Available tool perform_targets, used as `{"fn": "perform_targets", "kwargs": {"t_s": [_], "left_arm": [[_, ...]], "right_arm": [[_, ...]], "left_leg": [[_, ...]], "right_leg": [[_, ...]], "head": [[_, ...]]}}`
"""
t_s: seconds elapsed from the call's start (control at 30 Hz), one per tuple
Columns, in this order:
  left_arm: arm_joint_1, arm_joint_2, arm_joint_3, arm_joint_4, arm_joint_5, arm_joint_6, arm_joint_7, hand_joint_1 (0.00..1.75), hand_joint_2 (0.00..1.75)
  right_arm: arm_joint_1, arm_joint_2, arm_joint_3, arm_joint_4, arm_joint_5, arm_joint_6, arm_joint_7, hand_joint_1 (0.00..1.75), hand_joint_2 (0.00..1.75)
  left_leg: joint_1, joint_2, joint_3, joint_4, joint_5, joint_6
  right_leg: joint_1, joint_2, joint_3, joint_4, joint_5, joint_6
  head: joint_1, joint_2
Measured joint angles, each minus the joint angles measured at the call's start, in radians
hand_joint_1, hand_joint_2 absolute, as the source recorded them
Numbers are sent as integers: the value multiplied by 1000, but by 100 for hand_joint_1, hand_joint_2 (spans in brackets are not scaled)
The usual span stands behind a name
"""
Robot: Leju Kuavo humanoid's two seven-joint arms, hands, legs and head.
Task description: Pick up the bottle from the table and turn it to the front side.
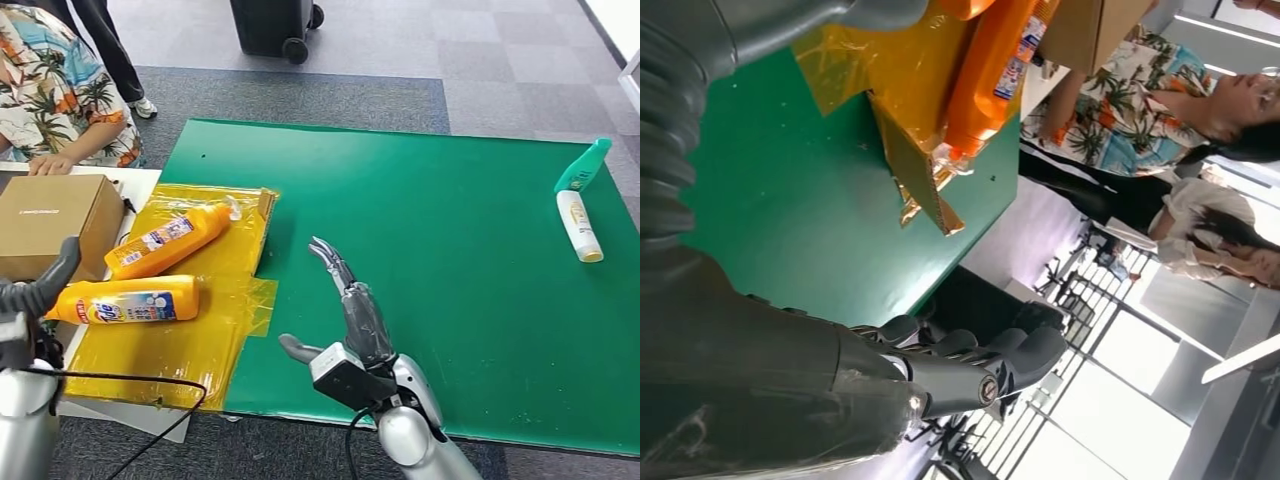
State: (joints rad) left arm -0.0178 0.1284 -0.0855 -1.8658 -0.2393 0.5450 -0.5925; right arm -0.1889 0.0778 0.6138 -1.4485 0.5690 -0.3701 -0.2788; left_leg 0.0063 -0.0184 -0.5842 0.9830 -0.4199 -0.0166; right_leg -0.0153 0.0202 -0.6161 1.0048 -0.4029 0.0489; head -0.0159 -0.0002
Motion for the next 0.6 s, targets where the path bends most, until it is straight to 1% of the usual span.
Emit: {"fn": "perform_targets", "kwargs": {"t_s": [0.03,0.1,0.2,0.27,0.43,0.6], "left_arm": [[20,-32,-16,-41,66,27,-47,0,175],[58,-92,-47,-125,166,69,-94,0,175],[99,-174,-85,-250,206,119,-106,0,175],[120,-216,-108,-309,204,133,-107,0,175],[165,-291,-165,-359,212,100,-106,0,175],[180,-328,-181,-356,284,11,-105,0,175]], "right_arm": [[-1,1,3,0,-2,-11,-4,0,175],[-5,1,9,0,-6,-33,-11,0,175],[-8,1,16,-12,-32,-65,-27,0,175],[-7,1,19,-35,-60,-89,-43,0,175],[1,0,25,-96,-120,-153,-89,0,175],[17,0,27,-129,-139,-169,-110,0,175]], "left_leg": [[0,0,0,0,0,0],[0,0,0,0,0,0],[0,0,0,0,0,0],[0,0,0,0,0,-1],[0,0,0,0,0,-1],[0,0,0,0,0,-1]], "right_leg": [[0,0,0,0,0,0],[0,0,0,0,0,0],[0,0,0,0,0,0],[0,0,0,0,0,0],[1,0,0,0,0,0],[1,0,0,0,0,0]], "head": [[0,0],[0,0],[0,0],[0,0],[0,0],[0,0]]}}
